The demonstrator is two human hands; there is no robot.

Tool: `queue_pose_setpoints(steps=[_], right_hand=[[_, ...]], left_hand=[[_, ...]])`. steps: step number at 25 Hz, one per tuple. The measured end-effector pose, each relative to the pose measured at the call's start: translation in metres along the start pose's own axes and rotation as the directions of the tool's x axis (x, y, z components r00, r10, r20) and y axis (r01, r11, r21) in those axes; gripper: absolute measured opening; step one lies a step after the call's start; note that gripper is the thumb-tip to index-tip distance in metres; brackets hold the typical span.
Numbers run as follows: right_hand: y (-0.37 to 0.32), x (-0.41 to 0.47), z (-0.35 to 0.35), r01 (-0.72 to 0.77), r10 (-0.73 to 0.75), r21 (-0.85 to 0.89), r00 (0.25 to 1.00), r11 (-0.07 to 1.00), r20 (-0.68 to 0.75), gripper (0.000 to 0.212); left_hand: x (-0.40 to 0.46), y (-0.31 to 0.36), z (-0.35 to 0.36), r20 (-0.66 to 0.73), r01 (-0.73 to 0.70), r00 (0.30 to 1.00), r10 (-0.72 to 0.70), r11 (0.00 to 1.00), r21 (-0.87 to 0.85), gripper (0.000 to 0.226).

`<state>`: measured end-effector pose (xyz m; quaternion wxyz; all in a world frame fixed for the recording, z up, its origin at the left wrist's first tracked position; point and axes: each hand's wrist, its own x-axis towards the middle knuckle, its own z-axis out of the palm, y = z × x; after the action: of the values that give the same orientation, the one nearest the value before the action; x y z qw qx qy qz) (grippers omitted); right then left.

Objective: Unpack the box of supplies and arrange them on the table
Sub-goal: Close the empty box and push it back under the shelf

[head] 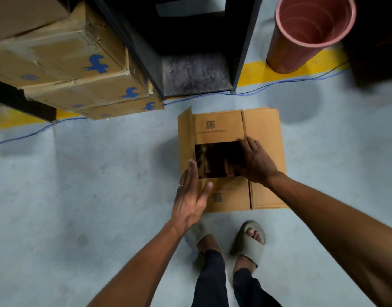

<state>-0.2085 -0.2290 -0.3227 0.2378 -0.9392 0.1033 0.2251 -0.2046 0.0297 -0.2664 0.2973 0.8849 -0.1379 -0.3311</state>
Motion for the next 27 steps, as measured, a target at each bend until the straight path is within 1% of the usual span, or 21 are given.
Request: queue_pose_setpoints(steps=[2,4,5,7,9,11,15,19,22,25,27], right_hand=[[0.011,-0.011,0.005,-0.08,0.081,0.027,0.995,0.996,-0.049,0.076],[0.03,-0.027,0.013,-0.236,0.238,0.046,0.97,0.971,-0.043,0.07],[0.041,-0.037,0.017,-0.309,0.311,0.057,0.95,0.949,-0.031,0.071],[0.058,-0.056,0.025,-0.405,0.406,0.102,0.914,0.909,0.007,0.077],[0.068,-0.071,0.03,-0.448,0.446,0.174,0.894,0.877,0.053,0.082],[0.068,-0.082,0.031,-0.417,0.419,0.235,0.907,0.878,0.041,0.081],[0.054,-0.096,0.028,-0.37,0.407,0.305,0.911,0.877,-0.064,0.074],[0.033,-0.116,0.023,-0.284,0.372,0.363,0.906,0.888,-0.203,0.074],[0.015,-0.13,0.019,-0.223,0.358,0.44,0.899,0.87,-0.252,0.066],[-0.001,-0.135,0.018,-0.131,0.263,0.434,0.929,0.892,-0.261,0.066],[-0.014,-0.136,0.02,-0.035,0.133,0.37,0.961,0.928,-0.243,0.071]], left_hand=[[0.008,0.001,0.014,0.11,0.043,0.993,-0.044,0.999,0.009,0.077],[0.016,-0.003,0.024,0.203,0.075,0.976,-0.079,0.997,0.029,0.08],[0.02,-0.006,0.028,0.238,0.084,0.967,-0.094,0.995,0.049,0.079],[0.027,-0.012,0.032,0.287,0.093,0.95,-0.123,0.989,0.117,0.073],[0.033,-0.014,0.034,0.307,0.091,0.94,-0.148,0.978,0.19,0.068],[0.037,-0.012,0.036,0.333,0.097,0.926,-0.179,0.964,0.247,0.066],[0.041,-0.005,0.037,0.366,0.107,0.903,-0.223,0.944,0.312,0.066],[0.039,-0.003,0.032,0.345,0.105,0.918,-0.194,0.96,0.261,0.066],[0.036,-0.006,0.03,0.329,0.082,0.93,-0.164,0.965,0.251,0.07],[0.028,-0.011,0.032,0.289,0.038,0.949,-0.124,0.958,0.285,0.077],[0.021,-0.014,0.036,0.238,0.025,0.966,-0.101,0.953,0.302,0.082]])
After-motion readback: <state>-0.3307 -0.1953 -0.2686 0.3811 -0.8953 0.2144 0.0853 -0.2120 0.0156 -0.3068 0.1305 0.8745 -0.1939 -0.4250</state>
